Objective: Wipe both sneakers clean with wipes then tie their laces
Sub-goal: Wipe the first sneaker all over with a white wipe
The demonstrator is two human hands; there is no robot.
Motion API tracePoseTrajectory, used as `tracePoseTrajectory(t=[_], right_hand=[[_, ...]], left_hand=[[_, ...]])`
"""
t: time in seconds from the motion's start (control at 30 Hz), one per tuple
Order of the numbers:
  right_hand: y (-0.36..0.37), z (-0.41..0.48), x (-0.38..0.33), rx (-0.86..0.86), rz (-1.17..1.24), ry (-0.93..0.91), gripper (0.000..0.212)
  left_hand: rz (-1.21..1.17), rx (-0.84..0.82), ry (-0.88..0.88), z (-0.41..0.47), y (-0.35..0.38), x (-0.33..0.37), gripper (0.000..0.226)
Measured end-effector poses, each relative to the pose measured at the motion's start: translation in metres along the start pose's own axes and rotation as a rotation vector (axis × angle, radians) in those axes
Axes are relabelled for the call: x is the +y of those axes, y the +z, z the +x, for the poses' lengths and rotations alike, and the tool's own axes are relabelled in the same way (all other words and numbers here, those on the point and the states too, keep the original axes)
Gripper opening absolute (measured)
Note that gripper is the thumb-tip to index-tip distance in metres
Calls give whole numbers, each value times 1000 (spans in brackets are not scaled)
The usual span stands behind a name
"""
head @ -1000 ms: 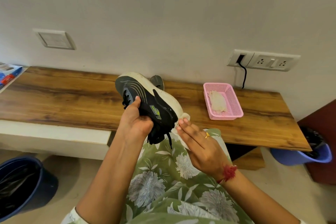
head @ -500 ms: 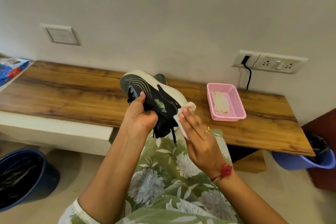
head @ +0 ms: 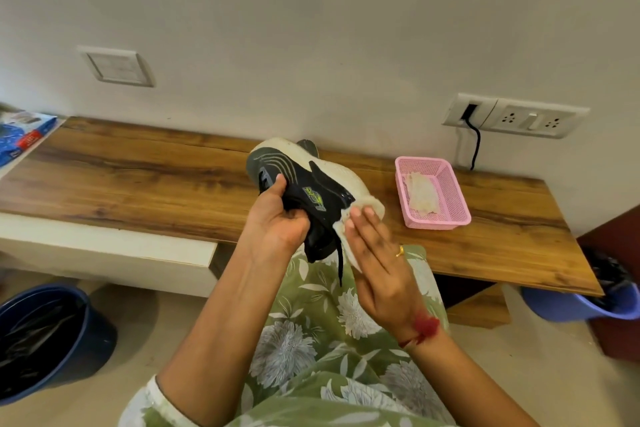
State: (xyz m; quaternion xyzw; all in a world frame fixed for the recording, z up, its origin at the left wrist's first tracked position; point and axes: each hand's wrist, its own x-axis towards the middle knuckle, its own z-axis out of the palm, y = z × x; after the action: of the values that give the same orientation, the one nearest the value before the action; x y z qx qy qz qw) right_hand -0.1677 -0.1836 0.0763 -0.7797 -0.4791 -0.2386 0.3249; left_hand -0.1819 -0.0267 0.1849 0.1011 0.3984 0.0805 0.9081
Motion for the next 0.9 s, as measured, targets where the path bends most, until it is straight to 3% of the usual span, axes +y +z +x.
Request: tracePoseTrajectory(t=[0.17,0.37,0.5,0.63,0.8,0.9], right_hand=[[-2,-25,-3,-60,13,15,52],[-11,6,-10,117,25,16,45],[3,-11,9,73,3,1,45],[2,-36,15,-31,30,31,41],[-19,-3,-2,138,110,74,41],[-10,10,-3,118,70,11,47]], left_hand=[[-62,16,44,4,-3,7,35],[-78,-25,-11,8,-7,4,31],[-77,-12,-23,9,-5,4,24],[-101,-20,15,10,-8,12,32],[-25,19,36,6,-6,10,34],[8,20,9,3,-4,2,34]])
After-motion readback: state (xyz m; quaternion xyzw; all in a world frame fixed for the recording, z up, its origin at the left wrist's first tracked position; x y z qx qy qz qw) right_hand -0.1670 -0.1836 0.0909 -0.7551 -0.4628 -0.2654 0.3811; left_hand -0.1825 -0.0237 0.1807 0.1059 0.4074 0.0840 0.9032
